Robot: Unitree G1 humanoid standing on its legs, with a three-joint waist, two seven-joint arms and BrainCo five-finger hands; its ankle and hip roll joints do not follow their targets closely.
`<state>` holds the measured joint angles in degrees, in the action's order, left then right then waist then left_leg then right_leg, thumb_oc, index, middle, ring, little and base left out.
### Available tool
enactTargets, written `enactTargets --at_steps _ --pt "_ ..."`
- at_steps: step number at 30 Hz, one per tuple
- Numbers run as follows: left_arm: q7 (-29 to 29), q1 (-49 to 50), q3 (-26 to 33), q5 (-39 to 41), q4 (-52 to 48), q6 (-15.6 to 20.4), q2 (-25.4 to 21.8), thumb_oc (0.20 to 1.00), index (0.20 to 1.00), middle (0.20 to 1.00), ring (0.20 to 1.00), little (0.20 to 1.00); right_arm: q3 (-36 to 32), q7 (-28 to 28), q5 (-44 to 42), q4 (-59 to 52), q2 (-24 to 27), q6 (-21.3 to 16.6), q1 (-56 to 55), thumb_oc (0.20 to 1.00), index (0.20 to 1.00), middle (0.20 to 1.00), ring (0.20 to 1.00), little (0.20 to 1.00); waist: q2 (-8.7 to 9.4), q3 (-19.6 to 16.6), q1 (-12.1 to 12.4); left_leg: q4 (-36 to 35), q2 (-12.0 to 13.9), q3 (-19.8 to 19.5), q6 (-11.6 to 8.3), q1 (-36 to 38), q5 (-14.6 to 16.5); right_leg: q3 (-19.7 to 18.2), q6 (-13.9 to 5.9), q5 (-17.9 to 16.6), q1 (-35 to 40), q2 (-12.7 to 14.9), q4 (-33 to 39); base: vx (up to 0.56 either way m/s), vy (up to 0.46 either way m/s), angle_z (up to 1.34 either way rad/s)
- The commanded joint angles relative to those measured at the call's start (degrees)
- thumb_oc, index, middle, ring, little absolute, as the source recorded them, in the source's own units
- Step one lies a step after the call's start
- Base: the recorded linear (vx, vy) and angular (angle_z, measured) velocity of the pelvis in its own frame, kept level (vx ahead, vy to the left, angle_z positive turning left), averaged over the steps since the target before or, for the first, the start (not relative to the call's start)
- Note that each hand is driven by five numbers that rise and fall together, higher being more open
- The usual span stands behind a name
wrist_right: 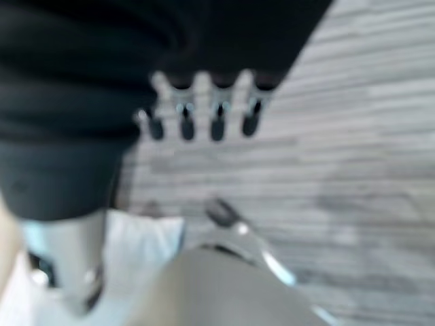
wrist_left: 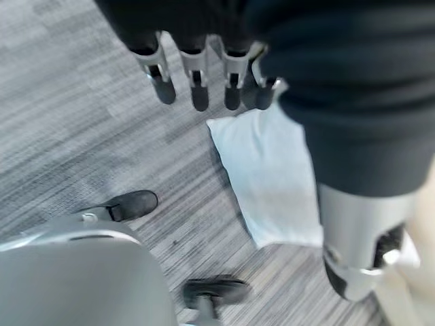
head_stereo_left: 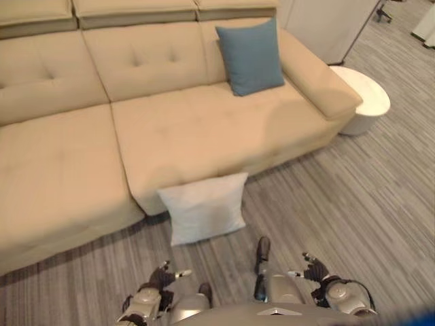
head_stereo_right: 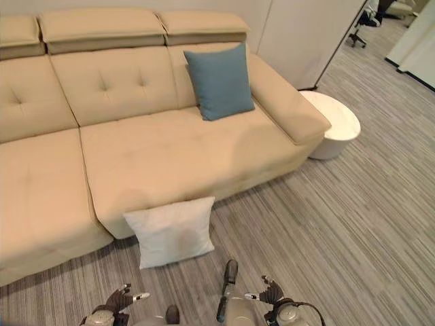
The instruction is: Pick up all the scattered cushions and arrange them neatly on the sofa.
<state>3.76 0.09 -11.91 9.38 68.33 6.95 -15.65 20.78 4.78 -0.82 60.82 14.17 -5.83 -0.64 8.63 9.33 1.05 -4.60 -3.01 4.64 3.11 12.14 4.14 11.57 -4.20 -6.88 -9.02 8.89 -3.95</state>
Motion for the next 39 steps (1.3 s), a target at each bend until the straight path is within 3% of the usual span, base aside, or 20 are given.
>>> enactTargets --at_steps 1,9,12,13,15,26,28,30,32,35,37,39 --pt "-0.1 -1.2 -0.4 -1.8 -0.6 1.5 1.9 1.000 1.000 1.000 1.000 1.000 -0.3 1.0 0.9 -0.5 3.5 -0.9 2.5 1.000 1.000 1.000 1.000 1.000 -2.13 -1.0 -0.6 6.1 2.1 2.0 -3.05 -8.8 1.5 1.5 -2.84 8.2 10.9 -2.8 4.0 0.10 -0.092 0.17" --pt "0.4 -2.3 -1.5 -2.0 -1.8 1.7 2.0 1.000 1.000 1.000 1.000 1.000 -0.4 1.3 0.1 -0.5 3.5 -1.3 1.8 1.000 1.000 1.000 1.000 1.000 -2.28 -0.7 -1.6 4.7 3.3 1.3 -5.28 -9.6 -0.2 3.5 -1.65 9.2 12.6 -4.4 6.9 0.01 -0.075 0.22" --pt "0.3 -3.0 -2.2 -2.1 -1.9 1.7 2.3 1.000 1.000 1.000 1.000 1.000 -0.7 1.4 -0.1 -0.1 3.6 -1.2 1.9 1.000 1.000 1.000 1.000 1.000 -2.24 -0.2 -2.3 6.3 3.7 2.6 -5.68 -11.4 -0.1 5.0 -1.49 9.3 12.4 -4.0 7.2 -0.04 -0.015 0.41" --pt "0.2 -3.3 -2.6 -2.1 -1.7 1.7 2.8 1.000 1.000 1.000 1.000 1.000 -1.0 1.5 -0.3 0.5 3.6 -1.1 1.9 1.000 1.000 1.000 1.000 1.000 -2.46 -0.3 -3.1 7.7 4.9 6.0 -5.97 -12.0 0.2 6.6 -1.54 9.1 12.8 -3.5 8.1 -0.02 -0.001 0.30" --pt "-0.1 -2.9 -2.9 -2.1 -1.7 1.6 3.3 1.000 1.000 1.000 1.000 1.000 -0.9 1.5 -0.2 0.7 3.7 -1.1 1.8 1.000 1.000 1.000 1.000 1.000 -2.77 -0.6 -3.3 8.0 5.0 7.0 -5.79 -11.9 0.6 7.0 -1.64 8.9 13.1 -3.4 8.4 0.01 0.022 0.26" --pt "0.0 -2.5 -2.8 -2.9 -1.6 1.3 2.4 1.000 1.000 1.000 1.000 1.000 0.4 0.9 0.5 -0.5 3.3 -1.2 2.6 1.000 1.000 1.000 1.000 1.000 -3.58 -1.1 -3.3 8.4 5.4 8.2 -5.33 -10.4 1.5 4.6 -1.17 10.5 12.2 -3.1 3.9 0.03 0.006 -0.03" --pt "0.2 -2.6 -2.7 -2.7 -2.2 1.4 2.0 1.000 1.000 1.000 1.000 1.000 0.4 0.8 0.6 -1.0 3.4 -1.0 2.4 1.000 1.000 1.000 1.000 1.000 -3.71 -0.9 -3.4 9.1 5.8 8.0 -5.68 -10.4 1.6 4.6 -0.71 11.3 11.9 -3.3 2.6 0.00 -0.086 0.03" --pt "0.0 -2.7 -2.8 -2.1 -2.9 1.6 1.6 1.000 1.000 1.000 1.000 1.000 -0.1 0.8 0.3 -1.4 3.9 -1.0 1.8 1.000 1.000 1.000 1.000 1.000 -3.43 -0.2 -3.7 14.1 7.0 7.8 -6.88 -12.3 1.6 5.0 0.31 12.5 12.6 -3.7 2.8 -0.01 -0.142 0.12" --pt "-0.2 -2.8 -3.2 -2.3 -2.8 1.4 1.6 1.000 1.000 1.000 1.000 1.000 -0.2 0.9 0.3 -1.2 4.3 -0.9 1.7 1.000 1.000 1.000 1.000 1.000 -3.25 0.9 -3.6 20.2 8.5 7.7 -7.79 -15.2 -0.2 5.3 1.39 13.3 13.5 -3.9 2.6 -0.03 -0.090 0.42" --pt "-0.2 -2.5 -3.2 -2.4 -1.6 1.2 1.8 1.000 1.000 1.000 1.000 1.000 -0.2 1.0 0.2 -0.8 5.0 -0.9 1.8 1.000 1.000 1.000 1.000 1.000 -3.37 1.7 -3.3 22.4 10.1 7.3 -8.07 -18.1 -1.9 5.4 1.98 14.0 14.4 -4.3 2.6 0.02 -0.026 0.51" --pt "0.1 -2.0 -2.8 -2.0 -0.8 1.2 2.1 1.000 1.000 1.000 1.000 1.000 -0.1 1.3 0.3 -0.5 5.3 -0.9 1.8 1.000 1.000 1.000 1.000 1.000 -3.42 1.5 -2.6 16.8 9.6 5.6 -7.58 -18.8 -1.8 4.7 1.23 14.1 15.0 -4.3 3.2 0.12 0.083 0.10" --pt "0.5 -2.0 -3.1 -2.1 -0.3 1.3 2.1 1.000 1.000 1.000 1.000 1.000 -0.1 1.4 0.5 -0.5 5.7 -0.8 1.9 1.000 1.000 1.000 1.000 1.000 -3.52 1.7 -1.8 13.9 9.8 3.0 -8.24 -20.7 -4.1 3.8 0.81 14.7 15.9 -4.6 3.5 0.10 0.083 -0.16"
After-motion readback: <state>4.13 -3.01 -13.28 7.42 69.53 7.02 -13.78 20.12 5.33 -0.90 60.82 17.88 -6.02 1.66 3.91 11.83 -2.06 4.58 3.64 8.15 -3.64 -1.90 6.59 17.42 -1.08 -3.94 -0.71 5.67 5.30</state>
